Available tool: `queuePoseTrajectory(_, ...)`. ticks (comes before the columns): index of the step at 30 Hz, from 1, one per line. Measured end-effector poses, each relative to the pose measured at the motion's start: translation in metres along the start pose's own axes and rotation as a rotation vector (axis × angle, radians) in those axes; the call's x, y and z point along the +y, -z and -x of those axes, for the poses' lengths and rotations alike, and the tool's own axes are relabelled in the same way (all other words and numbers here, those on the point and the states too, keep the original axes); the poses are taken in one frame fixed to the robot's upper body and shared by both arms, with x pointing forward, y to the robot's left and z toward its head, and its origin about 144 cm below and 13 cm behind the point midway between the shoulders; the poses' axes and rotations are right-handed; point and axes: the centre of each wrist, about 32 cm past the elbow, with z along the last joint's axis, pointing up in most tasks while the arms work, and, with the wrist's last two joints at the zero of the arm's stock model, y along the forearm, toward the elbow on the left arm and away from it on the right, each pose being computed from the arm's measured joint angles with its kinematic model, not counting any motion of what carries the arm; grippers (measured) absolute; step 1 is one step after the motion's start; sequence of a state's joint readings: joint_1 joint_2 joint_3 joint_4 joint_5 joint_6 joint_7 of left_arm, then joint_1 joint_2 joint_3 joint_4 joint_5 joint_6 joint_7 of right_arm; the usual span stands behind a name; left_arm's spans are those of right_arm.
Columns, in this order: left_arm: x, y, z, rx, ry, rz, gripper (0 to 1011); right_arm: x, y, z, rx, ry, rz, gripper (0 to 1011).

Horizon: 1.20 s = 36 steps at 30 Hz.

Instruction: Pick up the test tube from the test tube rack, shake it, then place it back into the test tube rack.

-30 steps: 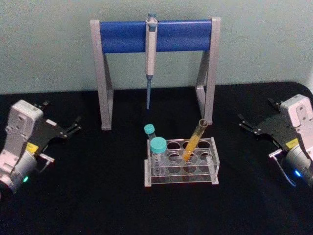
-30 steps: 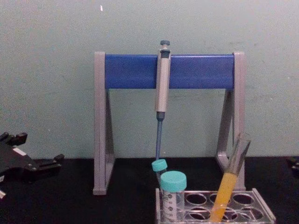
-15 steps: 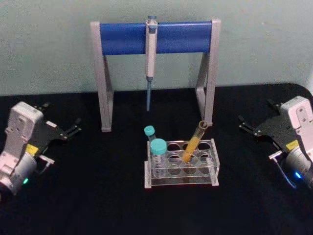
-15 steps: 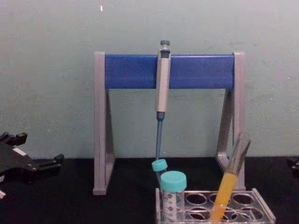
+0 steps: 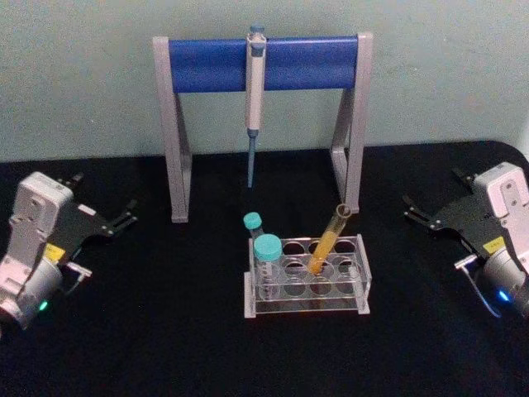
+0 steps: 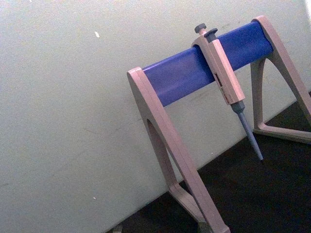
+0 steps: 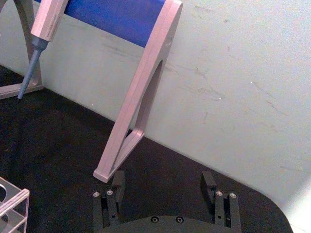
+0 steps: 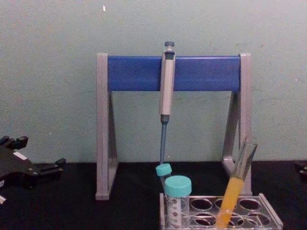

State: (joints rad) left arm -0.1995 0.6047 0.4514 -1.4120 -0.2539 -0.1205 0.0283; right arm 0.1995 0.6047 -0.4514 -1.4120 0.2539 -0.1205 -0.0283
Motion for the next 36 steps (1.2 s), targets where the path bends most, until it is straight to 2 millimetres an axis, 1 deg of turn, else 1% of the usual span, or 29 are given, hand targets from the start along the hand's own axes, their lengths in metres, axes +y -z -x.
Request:
queuePoseTrajectory(8,0.000,0.000,0.000,0.000,0.000,0.000,1001,0.000,0.000,0.000,0.001,0.000,-0.001,1000)
queuePoseTrajectory(18,0.000,0.000,0.000,0.000,0.000,0.000,1001,-0.009,-0.015,0.001,0.071,-0.044,-0.023,1000)
queuePoseTrajectory(27,0.000,0.000,0.000,0.000,0.000,0.000,1001,-0.024,-0.022,0.001,0.135,-0.122,-0.045,1000)
queuePoseTrajectory(36,0.000,0.000,0.000,0.000,0.000,0.000,1001,-0.045,-0.018,0.002,0.189,-0.207,-0.088,1000)
